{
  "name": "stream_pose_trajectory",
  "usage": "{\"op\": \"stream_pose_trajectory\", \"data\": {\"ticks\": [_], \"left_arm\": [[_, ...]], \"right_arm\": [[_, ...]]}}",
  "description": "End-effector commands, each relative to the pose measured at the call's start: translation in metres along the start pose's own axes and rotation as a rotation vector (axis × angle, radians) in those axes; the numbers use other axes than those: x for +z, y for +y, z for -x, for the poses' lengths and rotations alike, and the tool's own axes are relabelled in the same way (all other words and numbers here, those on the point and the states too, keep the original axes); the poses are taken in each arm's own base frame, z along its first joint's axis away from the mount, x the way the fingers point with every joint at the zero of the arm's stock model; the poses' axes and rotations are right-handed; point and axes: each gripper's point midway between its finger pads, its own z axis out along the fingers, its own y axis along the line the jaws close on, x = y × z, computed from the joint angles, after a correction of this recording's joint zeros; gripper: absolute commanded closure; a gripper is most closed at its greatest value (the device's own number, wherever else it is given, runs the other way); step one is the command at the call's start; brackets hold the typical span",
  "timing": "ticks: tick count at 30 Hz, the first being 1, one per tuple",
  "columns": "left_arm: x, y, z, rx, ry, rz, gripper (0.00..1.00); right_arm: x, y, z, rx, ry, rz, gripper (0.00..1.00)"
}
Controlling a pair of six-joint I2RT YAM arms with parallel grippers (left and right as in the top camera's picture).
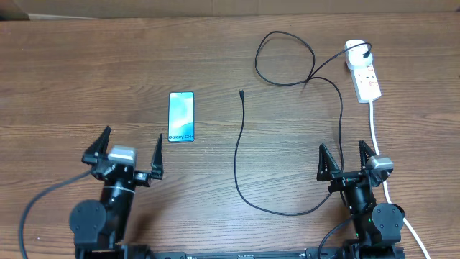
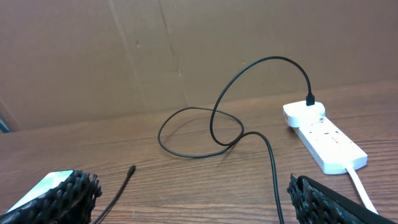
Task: Plug charger to phone and switch on socket
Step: 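Move the left gripper over the Galaxy S24+ phone and lower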
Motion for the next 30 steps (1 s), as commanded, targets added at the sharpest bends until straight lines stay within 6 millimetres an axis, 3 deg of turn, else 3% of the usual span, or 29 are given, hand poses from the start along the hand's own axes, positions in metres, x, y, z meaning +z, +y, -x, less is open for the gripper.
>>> {"op": "stream_pose_trajectory", "data": {"ticks": [1,14,19,23,30], "left_arm": [[0.006,0.001,0.029,-0.021,0.002,-0.021,0.00],[0.054,-0.007,0.083,-0.106,0.329,-0.192,0.00],[0.076,-0.011,0.086,-0.170,0.556,-0.233,0.00],[0.078,-0.020,0.064,-0.224,0.812,-0.269,0.01],[0.093,-0.030,-0.009,-0.309,1.151,-0.291,0.01]], "right_arm": [[0.000,0.001,-0.002,0.003,-0.001,0.003,0.00],[0.000,0.001,-0.002,0.003,-0.001,0.003,0.00],[0.000,0.001,-0.002,0.003,-0.001,0.003,0.00],[0.000,0.001,-0.002,0.003,-0.001,0.003,0.00],[0.000,0.001,-0.002,0.003,-0.001,0.003,0.00]]}}
